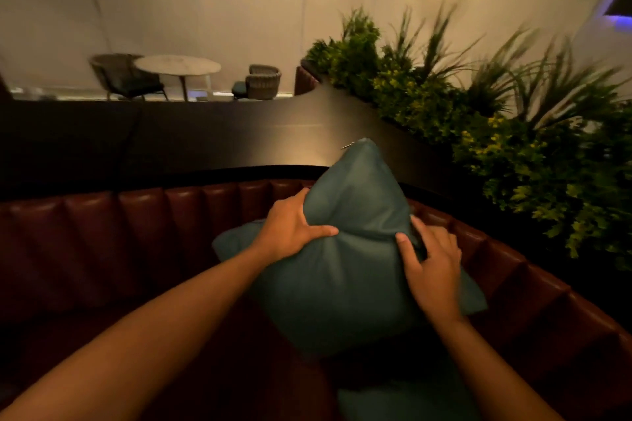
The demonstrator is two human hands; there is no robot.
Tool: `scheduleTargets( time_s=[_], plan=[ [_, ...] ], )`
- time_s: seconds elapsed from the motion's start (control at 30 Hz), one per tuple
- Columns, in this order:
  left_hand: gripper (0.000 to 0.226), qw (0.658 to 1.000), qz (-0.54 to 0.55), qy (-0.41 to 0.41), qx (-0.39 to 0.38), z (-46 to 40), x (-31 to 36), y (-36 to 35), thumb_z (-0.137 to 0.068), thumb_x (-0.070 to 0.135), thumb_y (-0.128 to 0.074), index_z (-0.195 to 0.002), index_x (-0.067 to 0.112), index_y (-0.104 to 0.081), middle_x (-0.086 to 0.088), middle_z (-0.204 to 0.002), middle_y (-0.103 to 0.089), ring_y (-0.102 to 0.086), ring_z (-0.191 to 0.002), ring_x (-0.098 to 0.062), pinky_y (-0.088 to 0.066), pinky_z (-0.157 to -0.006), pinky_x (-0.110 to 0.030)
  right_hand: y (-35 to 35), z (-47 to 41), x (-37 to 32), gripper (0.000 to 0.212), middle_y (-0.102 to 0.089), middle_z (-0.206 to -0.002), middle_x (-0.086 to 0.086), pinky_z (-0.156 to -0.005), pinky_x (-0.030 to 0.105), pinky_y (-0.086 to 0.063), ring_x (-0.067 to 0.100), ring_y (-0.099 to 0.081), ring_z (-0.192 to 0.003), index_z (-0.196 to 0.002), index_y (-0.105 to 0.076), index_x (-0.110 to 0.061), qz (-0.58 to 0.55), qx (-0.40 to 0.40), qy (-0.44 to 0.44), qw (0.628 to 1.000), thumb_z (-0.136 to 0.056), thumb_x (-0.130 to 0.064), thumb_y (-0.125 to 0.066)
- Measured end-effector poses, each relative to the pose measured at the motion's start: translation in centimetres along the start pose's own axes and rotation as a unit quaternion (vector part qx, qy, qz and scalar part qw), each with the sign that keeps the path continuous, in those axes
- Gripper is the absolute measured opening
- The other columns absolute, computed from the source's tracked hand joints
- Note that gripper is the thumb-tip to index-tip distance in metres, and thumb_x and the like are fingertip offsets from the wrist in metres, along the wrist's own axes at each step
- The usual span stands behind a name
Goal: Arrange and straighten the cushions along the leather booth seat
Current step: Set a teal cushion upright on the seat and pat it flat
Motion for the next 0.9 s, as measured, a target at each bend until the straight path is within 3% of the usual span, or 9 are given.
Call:
scheduleTargets(
  time_s=[0.13,0.23,0.37,0.47,0.57,0.7,0.83,0.9],
  plan=[
    [0.076,0.992,-0.121,-0.036,0.005,0.9,-2.4,7.3,-0.064,0.069,-0.081,-0.117,0.020,-0.058,-0.005,-0.108,-0.069,-0.065,-0.099,-0.025,-0.050,-0.084,-0.038,-3.8,-0.9,-11.3,0.068,-0.056,-0.134,0.009,-0.107,0.040,-0.037,0.029,-0.052,-0.124,-0.146,-0.054,-0.017,-0.041,-0.010,0.108,0.993,-0.089,-0.053,-0.065],
    [0.074,0.977,-0.196,-0.090,-0.005,2.2,-3.9,11.8,-0.067,0.066,-0.080,-0.117,0.016,-0.058,-0.009,-0.108,-0.068,-0.062,-0.100,-0.029,-0.049,-0.084,-0.042,-6.7,-2.2,-21.3,0.066,-0.055,-0.142,0.012,-0.115,0.044,-0.033,0.032,-0.048,-0.135,-0.142,-0.059,-0.017,-0.020,-0.024,0.237,0.971,-0.089,-0.054,-0.068],
    [0.073,0.941,-0.312,-0.133,-0.019,4.7,-6.5,16.5,-0.071,0.066,-0.076,-0.119,0.014,-0.061,-0.008,-0.108,-0.068,-0.061,-0.098,-0.027,-0.048,-0.081,-0.039,-12.1,-3.5,-30.7,0.067,-0.059,-0.143,0.009,-0.121,0.054,-0.024,0.034,-0.042,-0.144,-0.140,-0.062,-0.023,0.096,-0.097,0.327,0.935,-0.092,-0.069,-0.050],
    [0.075,0.916,-0.383,-0.116,-0.020,6.5,-9.7,20.0,-0.073,0.070,-0.072,-0.116,0.008,-0.065,-0.011,-0.107,-0.067,-0.059,-0.097,-0.028,-0.046,-0.080,-0.039,-17.0,-2.8,-34.8,0.081,-0.076,-0.106,0.008,-0.101,0.048,-0.043,0.030,-0.067,-0.107,-0.116,-0.073,-0.027,0.153,-0.211,0.327,0.908,-0.092,-0.082,-0.018],
    [0.077,0.921,-0.378,-0.092,-0.016,8.3,-13.0,22.8,-0.069,0.068,-0.076,-0.116,0.010,-0.061,-0.011,-0.109,-0.068,-0.061,-0.097,-0.029,-0.046,-0.080,-0.040,-20.5,-1.3,-37.8,0.075,-0.067,-0.067,0.009,-0.070,0.042,-0.047,0.033,-0.065,-0.069,-0.070,-0.068,-0.019,0.123,-0.162,0.358,0.911,-0.099,-0.071,-0.023],
    [0.084,0.932,-0.353,-0.082,-0.016,11.0,-17.6,25.9,-0.064,0.075,-0.075,-0.124,0.018,-0.056,-0.003,-0.113,-0.068,-0.061,-0.098,-0.024,-0.043,-0.081,-0.038,-25.0,1.6,-41.1,0.069,-0.058,-0.053,0.012,-0.054,0.040,-0.044,0.036,-0.058,-0.051,-0.052,-0.058,-0.015,0.066,-0.101,0.348,0.929,-0.105,-0.052,-0.035],
    [0.100,0.959,-0.272,0.024,-0.076,12.9,-23.5,30.2,-0.067,0.076,-0.073,-0.148,0.031,-0.036,0.008,-0.137,-0.057,-0.052,-0.119,-0.014,-0.038,-0.103,-0.037,-28.8,4.0,-43.2,0.066,-0.056,-0.049,0.012,-0.048,0.032,-0.036,0.034,-0.053,-0.043,-0.048,-0.059,-0.013,-0.008,-0.074,0.320,0.944,-0.103,-0.047,-0.045],
    [0.113,0.947,-0.286,0.081,-0.121,13.9,-27.5,32.3,-0.064,0.077,-0.075,-0.156,0.035,-0.022,0.007,-0.151,-0.046,-0.044,-0.135,-0.017,-0.031,-0.113,-0.041,-30.7,5.0,-43.5,0.068,-0.054,-0.046,0.011,-0.049,0.029,-0.028,0.032,-0.050,-0.039,-0.046,-0.056,-0.014,-0.054,-0.070,0.302,0.949,-0.105,-0.046,-0.044]
  ],
)
Point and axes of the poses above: each hand's wrist, its own z-axis away from the middle knuckle, its own y-axis out of the back of the hand, x = y × z, the point moved 6 cm from there along -z, towards the middle knuckle
